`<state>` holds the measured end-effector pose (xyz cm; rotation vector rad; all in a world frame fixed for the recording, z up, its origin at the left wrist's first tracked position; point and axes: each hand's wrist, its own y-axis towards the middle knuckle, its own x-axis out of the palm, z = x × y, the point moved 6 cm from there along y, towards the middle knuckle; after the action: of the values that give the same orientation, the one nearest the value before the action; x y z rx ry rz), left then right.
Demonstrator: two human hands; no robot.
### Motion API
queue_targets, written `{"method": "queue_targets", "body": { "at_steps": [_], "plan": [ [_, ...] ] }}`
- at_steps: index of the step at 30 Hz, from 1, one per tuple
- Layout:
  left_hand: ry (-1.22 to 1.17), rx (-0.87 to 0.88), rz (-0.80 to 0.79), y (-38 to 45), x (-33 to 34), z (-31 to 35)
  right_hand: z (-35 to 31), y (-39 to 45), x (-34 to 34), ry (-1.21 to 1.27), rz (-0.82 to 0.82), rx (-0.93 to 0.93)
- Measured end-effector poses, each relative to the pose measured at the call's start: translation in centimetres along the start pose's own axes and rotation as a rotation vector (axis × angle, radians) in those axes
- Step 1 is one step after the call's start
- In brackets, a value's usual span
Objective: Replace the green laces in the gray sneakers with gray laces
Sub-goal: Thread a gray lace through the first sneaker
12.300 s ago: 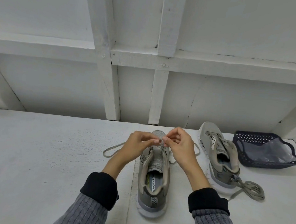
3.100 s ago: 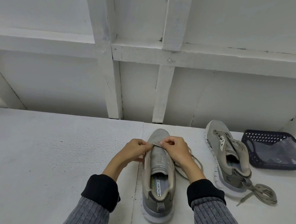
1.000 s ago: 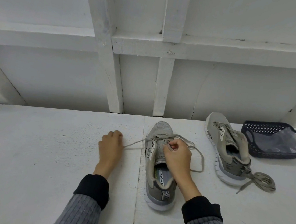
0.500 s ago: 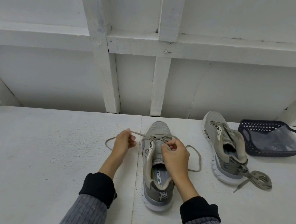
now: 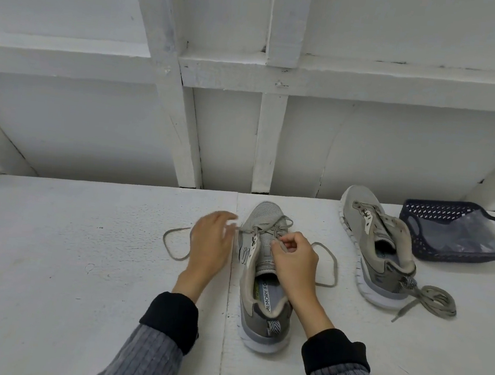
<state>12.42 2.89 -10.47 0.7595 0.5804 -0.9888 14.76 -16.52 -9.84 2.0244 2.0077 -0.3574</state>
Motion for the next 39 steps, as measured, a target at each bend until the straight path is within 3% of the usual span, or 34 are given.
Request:
{"method": "queue_targets", "body": {
  "at_steps": [2, 4, 8, 11, 13, 17, 21, 23, 28, 33, 35, 39],
  "plan": [
    [0.035, 0.070, -0.084, 0.0, 1.6, 1.2, -0.1, 0.0, -0.1, 0.000, 0.006, 0.000],
    [-0.017, 0.035, -0.066, 0.0, 2.0, 1.2, -0.2, -0.1, -0.3, 0.005, 0.013, 0.001],
    [-0.423, -0.405, 0.123, -0.6, 0.0, -1.9, -0.2, -0.1, -0.4, 0.008, 0.034, -0.009],
    [-0.360, -0.622, 0.234, -1.3, -1.4, -4.5, -0.3, -0.1, -0.3, -0.003, 0.030, -0.015],
    [-0.280, -0.592, 0.211, -1.0, -1.6, -4.8, -0.2, 0.0, -0.2, -0.009, 0.027, -0.019],
    [-0.020, -0.320, 0.061, -0.3, -0.6, -2.4, -0.3, 0.0, -0.5, 0.017, 0.023, -0.015],
    [-0.013, -0.021, -0.105, -0.7, 0.8, 1.2, -0.4, 0.6, -0.5, 0.141, -0.073, 0.040],
    [0.010, 0.036, -0.136, -1.0, 1.3, 1.7, 0.0, 1.9, -1.1, 0.138, -0.048, 0.044],
    [-0.026, -0.026, -0.098, -0.9, 1.1, 1.3, 1.1, 3.8, -0.9, -0.164, -0.173, -0.066],
    [0.009, -0.109, -0.113, -0.6, 1.1, 0.3, 1.9, 4.2, -1.1, -0.319, -0.102, -0.091],
    [-0.106, -0.156, -0.169, -0.6, 1.5, 0.0, 2.1, 4.1, -1.1, -0.312, -0.084, -0.066],
    [-0.596, -0.275, -0.313, -0.6, 1.2, 0.4, 2.3, 4.1, -1.3, -0.199, -0.094, -0.001]
  ]
}}
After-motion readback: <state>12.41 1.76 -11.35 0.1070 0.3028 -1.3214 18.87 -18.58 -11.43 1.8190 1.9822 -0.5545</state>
